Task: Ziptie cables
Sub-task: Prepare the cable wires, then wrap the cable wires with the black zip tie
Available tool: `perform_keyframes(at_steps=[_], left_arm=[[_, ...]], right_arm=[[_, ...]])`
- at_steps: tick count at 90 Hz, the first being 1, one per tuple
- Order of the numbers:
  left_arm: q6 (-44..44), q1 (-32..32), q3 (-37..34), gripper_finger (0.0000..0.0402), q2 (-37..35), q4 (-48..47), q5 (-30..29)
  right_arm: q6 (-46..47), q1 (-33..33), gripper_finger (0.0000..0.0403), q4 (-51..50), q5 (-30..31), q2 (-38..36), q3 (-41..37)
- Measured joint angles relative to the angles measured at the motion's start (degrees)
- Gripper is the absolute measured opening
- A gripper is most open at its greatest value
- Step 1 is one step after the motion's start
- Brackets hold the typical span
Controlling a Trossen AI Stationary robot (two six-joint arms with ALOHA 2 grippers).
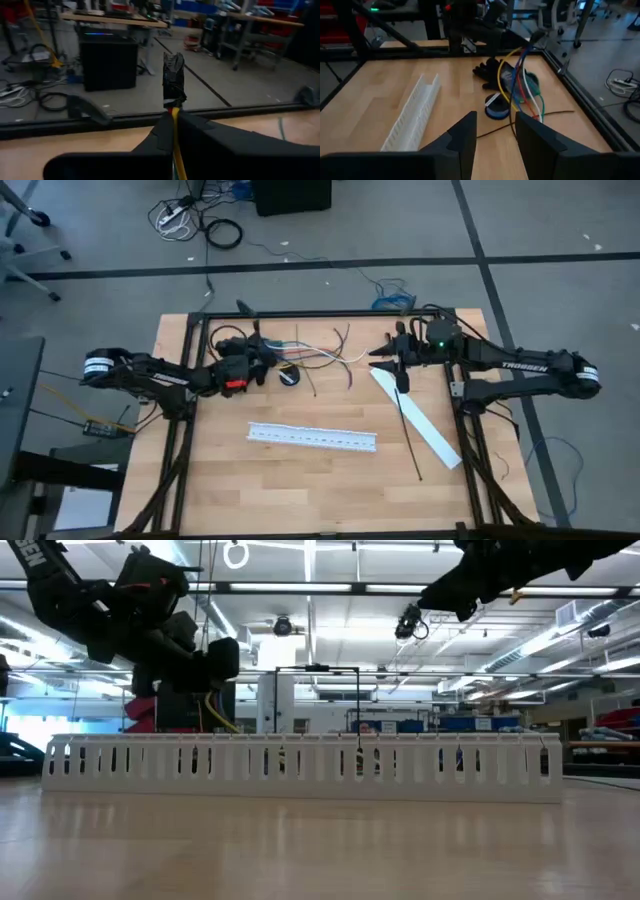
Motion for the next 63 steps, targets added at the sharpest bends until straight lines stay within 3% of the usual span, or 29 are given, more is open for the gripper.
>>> perform_keyframes(at_steps=[10,22,52,63], left_arm=[[-3.69,-0.73,-0.09,0.0000,0.00,-4.27,-0.47],[-2.06,-0.74,-0.09,0.0017,0.01,-7.05,0.20],[-0.98,-0.74,-0.09,0.0150,0.01,-6.16,2.99],[8.90,-1.28,0.23,0.0173,-2.30,-0.64,2.62]], right_arm=[[0.00,0.00,0.0128,-0.02,0.00,0.23,0.00],[0.00,0.00,0.0131,0.02,-0.09,0.23,0.00],[-0.02,0.00,0.0135,-0.03,-0.50,0.21,0.00],[0.00,0.00,0.0137,-0.63,-0.50,0.20,0.00]])
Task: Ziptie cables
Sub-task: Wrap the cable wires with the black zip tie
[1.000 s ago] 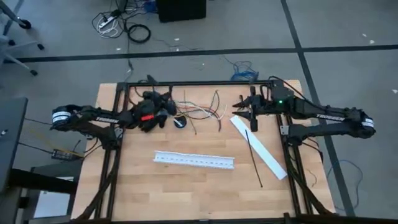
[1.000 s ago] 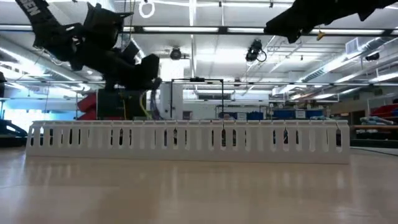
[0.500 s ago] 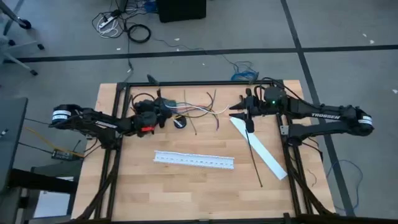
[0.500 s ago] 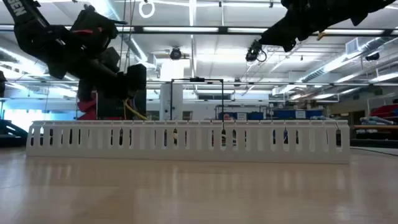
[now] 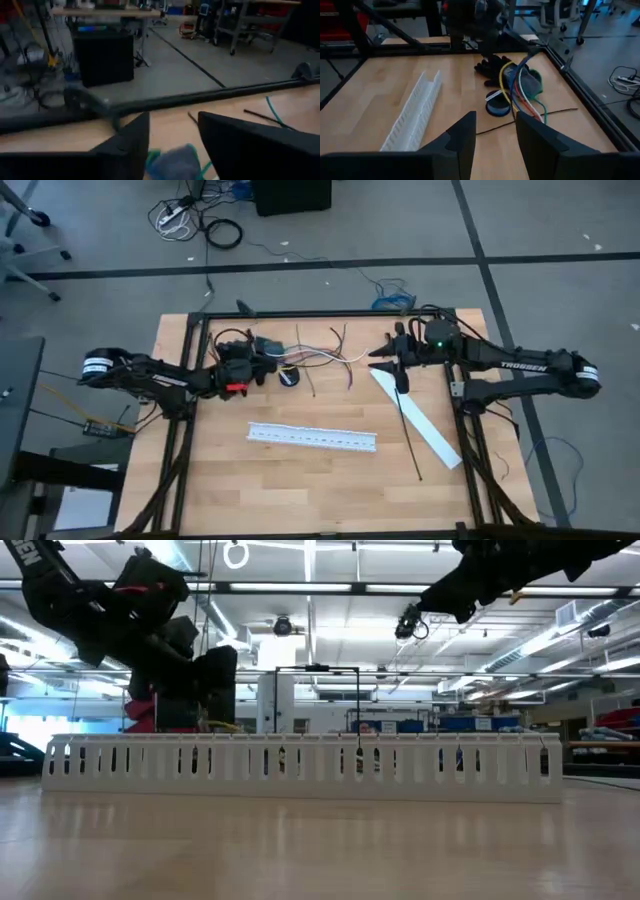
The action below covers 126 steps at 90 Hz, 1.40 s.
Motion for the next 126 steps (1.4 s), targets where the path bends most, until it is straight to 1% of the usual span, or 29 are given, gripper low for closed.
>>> perform_keyframes(at_steps=[10,19,28,36,43,49,56,64,70,78,86,95,103,110,126], left_arm=[[13.96,-2.15,1.59,0.0174,-2.97,5.54,-1.61],[26.38,-4.14,3.94,0.0168,-5.45,8.60,-2.06],[32.48,-5.48,5.59,0.0164,-6.71,8.14,-2.06],[33.56,-5.60,6.15,0.0163,-6.96,8.04,-2.35],[33.61,-5.58,6.15,0.0162,-6.97,7.38,-4.28],[32.66,-5.58,6.15,0.0162,-7.00,5.93,-6.76],[32.46,-5.58,6.13,0.0162,-7.01,3.89,-8.55],[32.50,-5.58,6.13,0.0162,-7.01,3.02,-8.83],[32.60,-5.58,6.13,0.0162,-7.04,3.07,-8.82],[32.66,-5.58,6.13,0.0162,-7.42,2.95,-8.81],[32.66,-5.58,6.13,0.0162,-7.59,2.83,-8.79],[32.66,-5.58,6.13,0.0162,-7.56,2.46,-8.72],[32.51,-5.58,6.13,0.0162,-7.56,1.98,-8.55],[32.42,-5.58,6.08,0.0162,-7.54,1.23,-8.42],[32.25,-5.58,6.10,0.0162,-7.54,1.09,-7.20]], right_arm=[[0.52,0.01,0.0139,-0.95,-0.62,0.64,0.00],[0.76,0.25,0.0138,-1.36,-2.74,3.96,0.00],[0.10,1.06,0.0134,2.14,-3.51,10.37,0.00],[0.99,1.45,0.0133,9.24,-3.57,17.40,0.00],[5.67,1.56,0.0133,16.91,-2.00,23.59,0.00],[11.17,2.01,0.0133,22.80,1.47,28.56,0.00],[13.85,3.22,0.0133,28.30,5.23,34.06,0.00],[17.92,5.30,0.0131,33.46,9.88,39.30,0.03],[21.99,7.11,0.0129,34.79,14.08,42.58,0.92],[24.39,9.88,0.0129,34.88,20.81,46.76,3.72],[24.77,12.52,0.0129,33.45,24.98,50.97,8.50],[25.93,14.77,0.0129,26.83,30.91,54.89,15.33],[27.80,16.24,0.0129,18.86,36.85,57.92,20.72],[29.68,17.25,0.0129,13.85,39.14,60.27,24.31],[33.47,18.05,0.0130,10.88,38.20,65.13,28.43]])
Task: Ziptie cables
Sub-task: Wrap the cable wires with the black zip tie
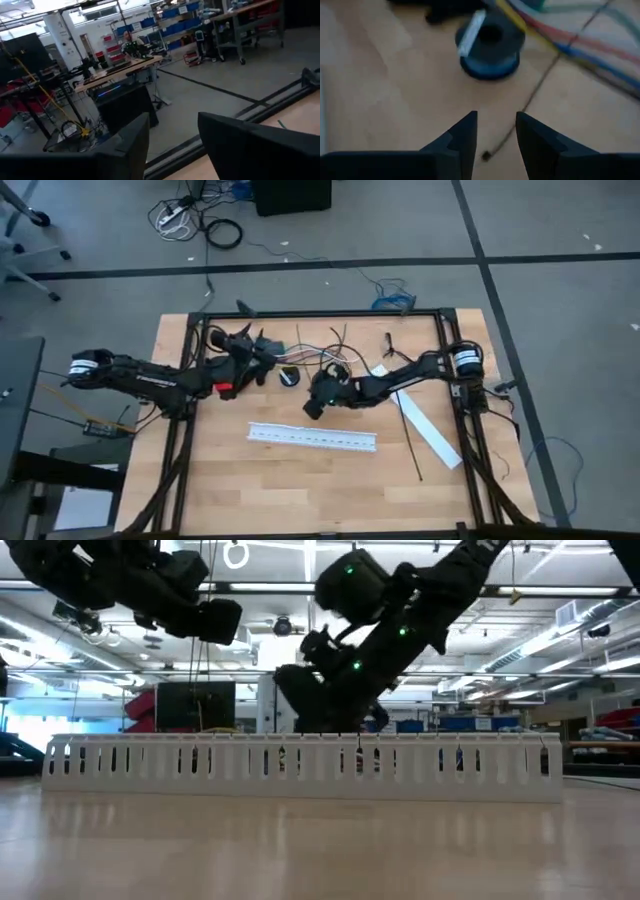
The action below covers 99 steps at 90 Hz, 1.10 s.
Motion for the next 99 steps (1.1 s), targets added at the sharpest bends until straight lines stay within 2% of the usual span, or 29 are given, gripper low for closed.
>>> perform_keyframes(at_steps=[25,51,60,71,85,99], left_arm=[[-1.46,0.00,0.00,0.0162,0.02,-0.42,1.89],[-1.53,0.00,0.00,0.0162,0.02,-0.34,1.89],[-2.12,0.00,0.00,0.0162,0.02,0.11,1.89],[-2.99,0.00,0.00,0.0162,0.02,0.27,1.89],[-3.52,0.00,0.00,0.0162,0.02,1.04,1.89],[-7.22,0.00,0.00,0.0162,-1.42,1.83,4.60]], right_arm=[[2.96,-0.02,0.0128,-1.89,-1.06,1.97,1.49],[6.27,0.20,0.0095,-9.79,-1.20,1.91,1.58],[7.07,0.20,0.0073,-12.31,-2.46,1.82,1.62],[5.15,-0.17,0.0016,-14.66,-3.30,1.52,1.76],[0.74,-0.50,0.0006,-17.02,-6.41,-0.92,1.41],[-2.51,0.14,0.0003,-22.14,-8.69,-7.99,1.31]])
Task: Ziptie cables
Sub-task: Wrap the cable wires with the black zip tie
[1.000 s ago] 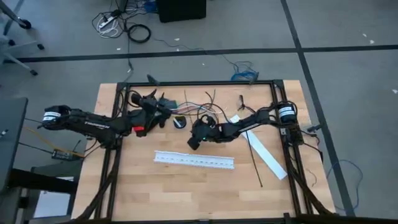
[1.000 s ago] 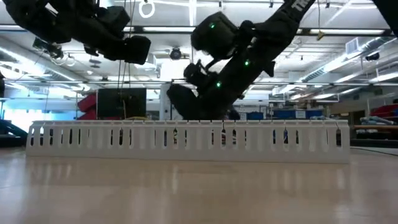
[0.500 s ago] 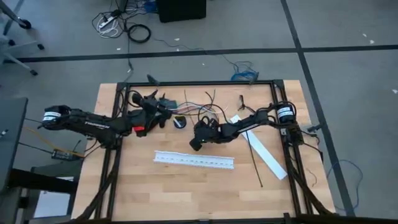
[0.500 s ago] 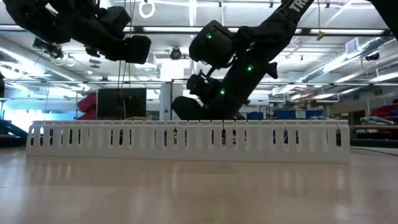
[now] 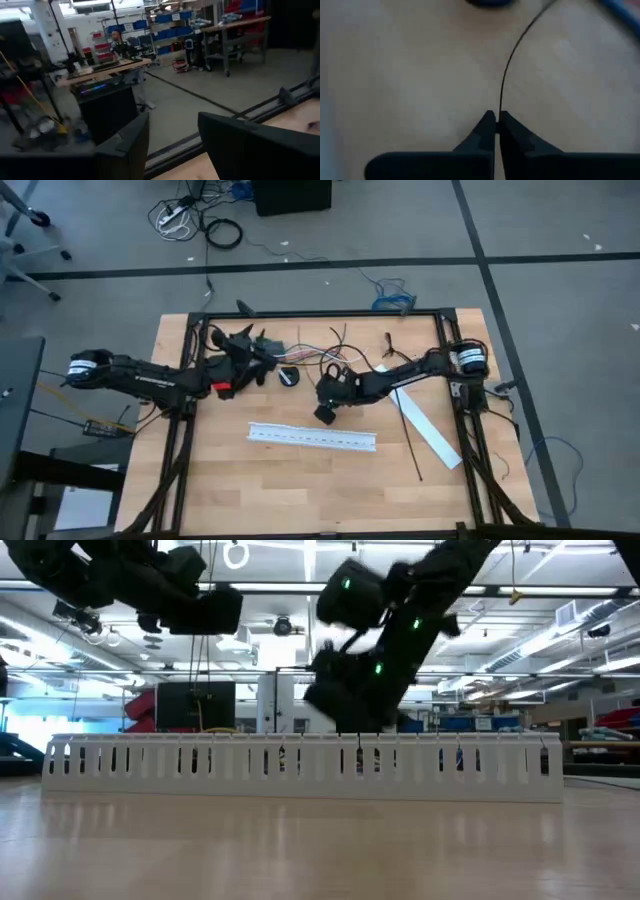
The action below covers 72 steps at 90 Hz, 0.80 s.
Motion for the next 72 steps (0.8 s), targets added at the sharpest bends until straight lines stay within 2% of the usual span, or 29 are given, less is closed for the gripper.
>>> perform_keyframes(at_steps=[21,32,42,52,62,72], left_arm=[[-1.99,0.00,0.00,0.0162,-4.37,-1.44,6.85],[-3.34,0.00,0.00,0.0162,-7.65,-2.91,12.89],[-6.02,0.00,0.02,0.0162,-10.96,-5.89,21.59],[-6.80,0.02,0.02,0.0162,-13.68,-8.21,33.48],[-9.39,0.02,0.02,0.0162,-15.23,-7.44,43.04],[-13.15,0.02,0.02,0.0162,-15.83,-4.87,46.20]], right_arm=[[-4.24,2.34,0.0001,-8.21,-0.22,-13.52,0.05],[-5.82,3.94,0.0001,-11.95,-0.22,-20.51,0.07],[-7.24,5.66,0.0000,-12.95,0.60,-26.62,0.07],[-9.87,7.22,0.0000,-12.98,1.93,-31.38,0.07],[-11.84,8.28,0.0000,-12.83,7.28,-34.66,0.06],[-14.15,8.71,0.0000,-10.59,15.78,-35.82,-0.87]])
